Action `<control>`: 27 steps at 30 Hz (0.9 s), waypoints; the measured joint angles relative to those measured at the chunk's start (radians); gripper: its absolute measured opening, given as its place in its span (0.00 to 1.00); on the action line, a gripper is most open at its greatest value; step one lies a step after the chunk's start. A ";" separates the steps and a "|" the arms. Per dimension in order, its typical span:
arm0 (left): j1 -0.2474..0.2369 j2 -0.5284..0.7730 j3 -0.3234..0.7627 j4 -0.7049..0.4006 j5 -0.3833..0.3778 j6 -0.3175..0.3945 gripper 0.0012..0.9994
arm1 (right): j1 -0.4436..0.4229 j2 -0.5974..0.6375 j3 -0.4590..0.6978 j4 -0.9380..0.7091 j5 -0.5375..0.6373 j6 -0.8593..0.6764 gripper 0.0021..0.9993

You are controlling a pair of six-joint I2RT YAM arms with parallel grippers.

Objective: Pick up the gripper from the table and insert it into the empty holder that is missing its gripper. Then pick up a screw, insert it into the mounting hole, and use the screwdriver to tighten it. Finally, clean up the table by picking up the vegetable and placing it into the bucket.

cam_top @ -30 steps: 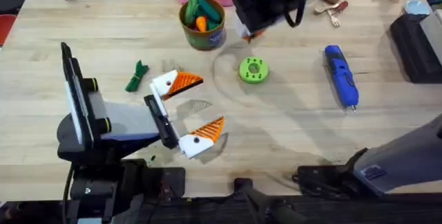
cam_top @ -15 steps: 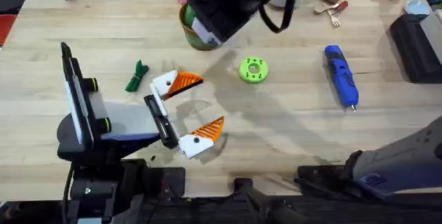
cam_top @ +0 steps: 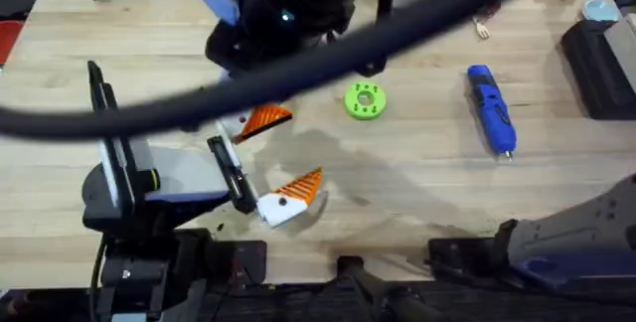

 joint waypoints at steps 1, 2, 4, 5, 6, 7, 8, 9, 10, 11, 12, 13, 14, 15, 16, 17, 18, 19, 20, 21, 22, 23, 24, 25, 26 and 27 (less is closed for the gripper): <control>0.000 0.000 0.000 0.000 0.000 0.000 0.99 | 0.001 0.000 0.000 0.000 -0.008 -0.013 0.00; 0.000 0.000 0.000 0.000 0.000 0.000 0.99 | 0.002 0.000 0.000 0.000 -0.017 -0.026 0.00; 0.000 0.000 0.000 0.000 0.000 0.000 0.99 | 0.004 0.000 0.000 0.000 -0.027 -0.042 0.00; 0.000 0.000 0.000 0.000 0.000 0.000 0.99 | 0.007 0.001 0.000 0.000 -0.030 -0.051 0.00; 0.000 0.000 0.000 0.000 0.000 0.000 0.99 | 0.008 0.001 0.000 0.000 -0.034 -0.058 0.00; 0.000 0.000 0.000 0.000 0.000 0.000 0.99 | 0.010 0.003 0.000 0.000 -0.036 -0.064 0.00; 0.000 0.000 0.000 0.000 0.000 0.000 0.99 | 0.011 0.006 0.000 -0.001 -0.038 -0.070 0.00; 0.000 0.000 0.000 0.000 0.000 0.000 0.99 | 0.012 0.009 0.000 0.000 -0.041 -0.074 0.00; 0.000 0.000 0.000 0.000 0.000 0.000 0.99 | 0.014 0.013 0.000 -0.001 -0.043 -0.078 0.00; 0.000 0.000 0.000 0.000 0.000 0.000 0.99 | 0.015 0.018 0.000 -0.001 -0.042 -0.080 0.00; 0.000 0.000 0.000 0.000 0.000 0.000 0.99 | 0.015 0.024 0.000 -0.003 -0.042 -0.082 0.00; 0.000 0.000 0.000 0.000 0.000 0.000 0.99 | 0.016 0.029 0.000 -0.006 -0.043 -0.086 0.00; 0.000 0.000 0.000 0.000 0.000 0.000 0.99 | 0.016 0.036 0.000 -0.009 -0.042 -0.091 0.00; 0.000 0.000 0.000 0.000 0.000 0.000 0.99 | 0.017 0.043 0.000 -0.012 -0.042 -0.096 0.00; 0.000 0.000 0.000 0.000 0.000 0.000 0.99 | 0.017 0.048 0.000 -0.015 -0.042 -0.099 0.00; 0.000 0.000 0.000 0.000 0.000 0.000 0.99 | 0.017 0.055 0.000 -0.017 -0.042 -0.102 0.00; 0.000 0.000 0.000 0.000 0.000 0.000 0.99 | 0.017 0.061 0.000 -0.019 -0.042 -0.103 0.00; 0.000 0.000 0.000 0.000 0.000 0.000 0.99 | 0.017 0.067 0.000 -0.021 -0.042 -0.106 0.00; 0.000 0.000 0.000 0.000 0.000 0.000 0.99 | 0.017 0.073 0.000 -0.021 -0.042 -0.108 0.00; 0.000 0.000 0.000 0.000 0.000 0.000 0.99 | 0.017 0.079 0.000 -0.021 -0.042 -0.110 0.00; 0.000 0.000 0.000 0.000 0.000 0.000 0.99 | 0.017 0.084 0.000 -0.022 -0.042 -0.114 0.00; 0.000 0.000 0.000 0.000 0.000 0.000 0.99 | 0.017 0.088 0.000 -0.022 -0.042 -0.116 0.00; 0.000 0.000 0.000 0.000 0.000 0.000 0.99 | 0.017 0.091 0.000 -0.022 -0.042 -0.118 0.00; 0.000 0.000 0.000 0.000 0.000 0.000 0.99 | 0.017 0.092 0.000 -0.022 -0.042 -0.120 0.00; 0.000 0.000 0.000 0.000 0.000 0.000 0.99 | 0.017 0.093 0.000 -0.022 -0.042 -0.121 0.00; 0.000 0.000 0.000 0.000 0.000 0.000 0.99 | 0.017 0.093 0.000 -0.023 -0.042 -0.122 0.00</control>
